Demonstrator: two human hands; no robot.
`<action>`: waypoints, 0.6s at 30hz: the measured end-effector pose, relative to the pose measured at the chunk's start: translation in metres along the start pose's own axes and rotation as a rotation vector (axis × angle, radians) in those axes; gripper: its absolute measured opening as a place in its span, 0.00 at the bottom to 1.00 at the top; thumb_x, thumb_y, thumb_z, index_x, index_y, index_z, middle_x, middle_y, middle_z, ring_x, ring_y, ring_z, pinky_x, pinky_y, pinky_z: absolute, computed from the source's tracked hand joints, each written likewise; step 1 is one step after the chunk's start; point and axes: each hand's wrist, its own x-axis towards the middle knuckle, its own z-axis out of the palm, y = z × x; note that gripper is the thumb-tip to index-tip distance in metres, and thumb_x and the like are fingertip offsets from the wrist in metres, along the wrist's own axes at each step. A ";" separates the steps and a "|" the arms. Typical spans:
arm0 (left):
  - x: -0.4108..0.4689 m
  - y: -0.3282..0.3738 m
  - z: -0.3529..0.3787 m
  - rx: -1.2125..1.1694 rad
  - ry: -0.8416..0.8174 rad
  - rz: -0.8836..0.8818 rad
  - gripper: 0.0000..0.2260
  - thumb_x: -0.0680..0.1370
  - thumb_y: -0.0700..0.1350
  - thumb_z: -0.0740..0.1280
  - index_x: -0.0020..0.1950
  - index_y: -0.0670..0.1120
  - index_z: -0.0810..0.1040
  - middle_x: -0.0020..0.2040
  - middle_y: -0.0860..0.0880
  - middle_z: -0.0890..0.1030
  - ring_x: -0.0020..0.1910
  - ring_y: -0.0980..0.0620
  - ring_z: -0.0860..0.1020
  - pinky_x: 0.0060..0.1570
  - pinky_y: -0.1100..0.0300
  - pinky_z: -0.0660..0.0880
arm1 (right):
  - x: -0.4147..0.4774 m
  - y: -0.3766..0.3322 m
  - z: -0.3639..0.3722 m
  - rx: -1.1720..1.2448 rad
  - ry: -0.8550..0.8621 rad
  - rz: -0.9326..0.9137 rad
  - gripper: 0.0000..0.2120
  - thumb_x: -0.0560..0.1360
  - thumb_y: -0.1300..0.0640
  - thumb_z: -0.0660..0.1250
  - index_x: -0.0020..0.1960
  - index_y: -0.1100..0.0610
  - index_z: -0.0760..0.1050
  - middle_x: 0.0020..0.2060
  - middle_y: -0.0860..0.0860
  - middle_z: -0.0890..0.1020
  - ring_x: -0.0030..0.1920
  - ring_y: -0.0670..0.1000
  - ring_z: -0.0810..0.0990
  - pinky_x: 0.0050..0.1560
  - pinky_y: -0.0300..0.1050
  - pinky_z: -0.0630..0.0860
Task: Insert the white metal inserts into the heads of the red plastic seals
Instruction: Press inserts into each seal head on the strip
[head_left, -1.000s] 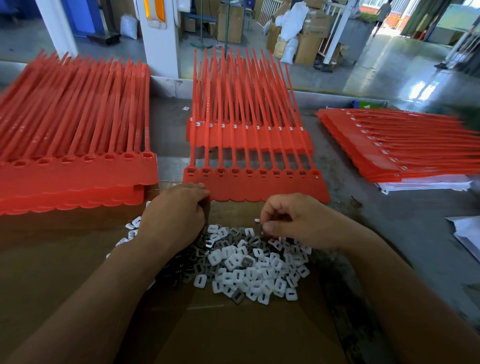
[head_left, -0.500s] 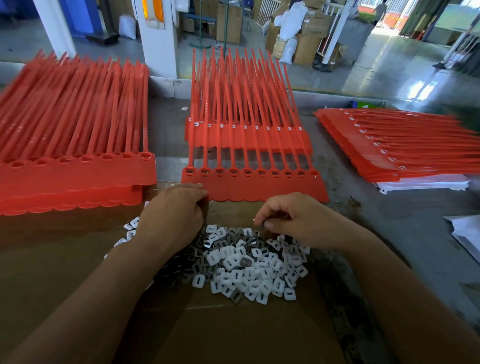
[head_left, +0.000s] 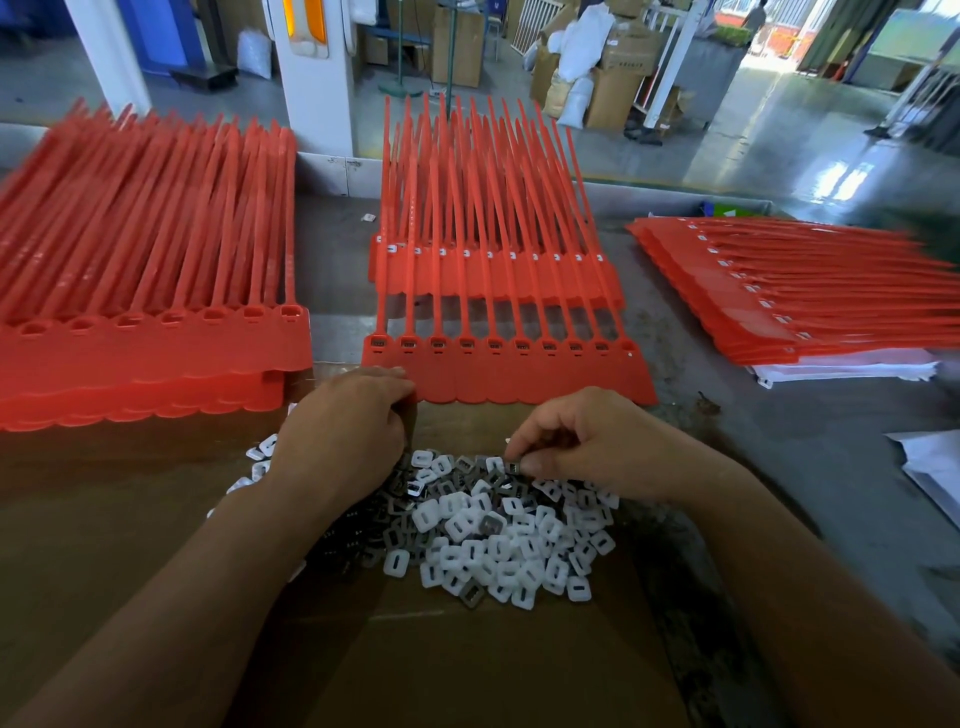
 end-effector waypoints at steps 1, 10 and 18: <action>0.000 0.000 0.000 0.002 0.000 0.000 0.19 0.76 0.35 0.57 0.66 0.46 0.73 0.69 0.52 0.70 0.68 0.54 0.67 0.67 0.60 0.61 | 0.000 -0.001 0.000 0.011 -0.008 -0.002 0.10 0.72 0.60 0.70 0.41 0.44 0.78 0.33 0.37 0.80 0.36 0.33 0.77 0.37 0.24 0.70; 0.000 -0.001 0.000 0.004 -0.005 -0.001 0.19 0.76 0.36 0.57 0.66 0.46 0.73 0.69 0.52 0.70 0.68 0.53 0.66 0.67 0.59 0.60 | 0.001 0.000 0.002 0.110 0.049 0.017 0.06 0.64 0.52 0.76 0.38 0.47 0.80 0.32 0.40 0.83 0.33 0.37 0.80 0.34 0.26 0.72; 0.000 -0.001 0.001 -0.002 -0.003 -0.007 0.19 0.76 0.35 0.57 0.66 0.46 0.73 0.69 0.52 0.70 0.69 0.54 0.66 0.67 0.59 0.61 | 0.001 -0.002 0.002 0.157 0.125 -0.017 0.10 0.62 0.55 0.77 0.38 0.45 0.79 0.28 0.40 0.81 0.31 0.36 0.78 0.33 0.25 0.70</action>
